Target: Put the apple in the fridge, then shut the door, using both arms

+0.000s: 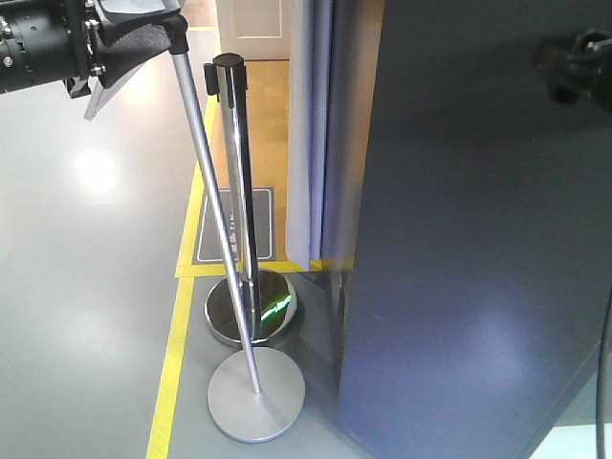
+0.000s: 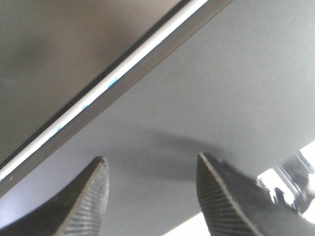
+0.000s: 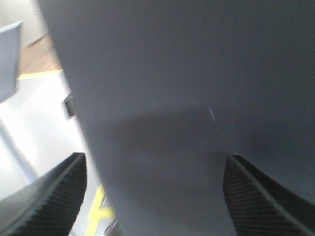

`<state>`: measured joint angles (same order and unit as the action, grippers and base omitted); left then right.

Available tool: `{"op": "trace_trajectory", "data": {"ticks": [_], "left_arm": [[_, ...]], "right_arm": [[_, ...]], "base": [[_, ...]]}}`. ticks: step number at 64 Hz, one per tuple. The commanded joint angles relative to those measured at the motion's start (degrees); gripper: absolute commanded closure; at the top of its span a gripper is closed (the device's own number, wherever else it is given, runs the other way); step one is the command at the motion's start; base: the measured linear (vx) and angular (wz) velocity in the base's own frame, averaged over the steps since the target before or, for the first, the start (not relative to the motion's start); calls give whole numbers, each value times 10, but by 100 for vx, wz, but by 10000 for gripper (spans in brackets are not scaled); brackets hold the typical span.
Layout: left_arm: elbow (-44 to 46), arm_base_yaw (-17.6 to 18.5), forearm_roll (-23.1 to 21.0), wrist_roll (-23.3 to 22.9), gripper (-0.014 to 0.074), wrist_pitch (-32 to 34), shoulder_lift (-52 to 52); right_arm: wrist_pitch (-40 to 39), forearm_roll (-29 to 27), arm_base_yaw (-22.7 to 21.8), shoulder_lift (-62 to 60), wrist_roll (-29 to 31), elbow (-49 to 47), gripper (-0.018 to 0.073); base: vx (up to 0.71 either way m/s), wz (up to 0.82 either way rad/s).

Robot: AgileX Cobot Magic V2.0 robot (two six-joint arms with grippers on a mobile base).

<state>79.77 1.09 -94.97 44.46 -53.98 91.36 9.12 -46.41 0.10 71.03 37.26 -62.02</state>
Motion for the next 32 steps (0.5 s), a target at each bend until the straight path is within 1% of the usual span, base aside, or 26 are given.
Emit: {"op": "trace_trajectory", "data": {"ticks": [1, 17, 23, 32], "left_arm": [[18, 0, -37, 2, 202, -14, -23], [18, 0, -35, 2, 202, -14, -23], [18, 0, -21, 2, 202, -11, -23], [18, 0, 11, 2, 202, 2, -23]], "right_arm": [[-66, -4, -1, 9, 9, -32, 8], [-98, -4, -1, 89, 13, -97, 8], [-98, -4, -1, 124, 13, -126, 8], [-97, -4, -1, 177, 13, -182, 8]], "base": [[0, 0], [0, 0], [0, 0], [0, 0]]}}
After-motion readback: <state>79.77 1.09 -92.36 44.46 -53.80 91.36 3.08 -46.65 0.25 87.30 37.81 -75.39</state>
